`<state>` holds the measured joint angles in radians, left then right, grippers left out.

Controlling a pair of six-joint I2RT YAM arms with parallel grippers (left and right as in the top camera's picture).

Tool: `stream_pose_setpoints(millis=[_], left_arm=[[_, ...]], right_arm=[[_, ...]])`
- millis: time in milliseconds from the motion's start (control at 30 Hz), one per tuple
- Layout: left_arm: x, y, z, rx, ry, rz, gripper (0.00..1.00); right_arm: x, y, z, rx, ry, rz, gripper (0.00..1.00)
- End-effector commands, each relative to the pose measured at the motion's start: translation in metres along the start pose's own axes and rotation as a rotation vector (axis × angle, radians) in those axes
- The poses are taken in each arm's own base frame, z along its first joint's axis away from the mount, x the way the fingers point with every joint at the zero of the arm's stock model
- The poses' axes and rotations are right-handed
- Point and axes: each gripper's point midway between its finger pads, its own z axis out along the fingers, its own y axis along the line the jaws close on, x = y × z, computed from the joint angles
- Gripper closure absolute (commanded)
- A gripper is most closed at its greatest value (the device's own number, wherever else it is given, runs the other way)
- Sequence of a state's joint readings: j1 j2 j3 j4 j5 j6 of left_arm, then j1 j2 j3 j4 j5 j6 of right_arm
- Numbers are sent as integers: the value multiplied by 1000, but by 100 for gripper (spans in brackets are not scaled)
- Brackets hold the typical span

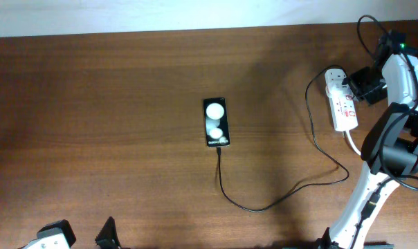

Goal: Plug charger to phone and switch on socket
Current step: 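Press the orange switch beside the charger with the right gripper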

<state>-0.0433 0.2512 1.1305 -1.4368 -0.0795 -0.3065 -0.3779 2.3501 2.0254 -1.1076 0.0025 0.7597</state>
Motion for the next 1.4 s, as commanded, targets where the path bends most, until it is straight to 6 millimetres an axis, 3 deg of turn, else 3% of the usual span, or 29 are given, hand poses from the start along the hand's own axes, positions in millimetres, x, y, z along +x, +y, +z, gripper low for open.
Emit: stream_pose_setpoints(millis=[0, 300, 633, 1067, 1133, 1233, 1367], left_arm=[[-1, 1, -1, -6, -11, -9, 1], [-1, 1, -1, -6, -11, -9, 1], [-1, 1, -1, -6, -11, -9, 1], [-1, 1, -1, -6, -11, -9, 1], [-1, 1, -1, -6, -11, -9, 1], [-1, 1, -1, -6, -11, -9, 1], [-1, 1, -1, -6, -11, -9, 1]], right_arm=[[6, 15, 4, -58, 38, -10, 96], [7, 24, 16, -96, 57, -31, 96], [47, 56, 15, -137, 113, -140, 96], [88, 74, 20, -109, 136, -227, 96], [87, 74, 20, -100, 128, -231, 96], [75, 44, 20, 51, 66, -228, 96], [74, 42, 0, 51, 50, -225, 96]])
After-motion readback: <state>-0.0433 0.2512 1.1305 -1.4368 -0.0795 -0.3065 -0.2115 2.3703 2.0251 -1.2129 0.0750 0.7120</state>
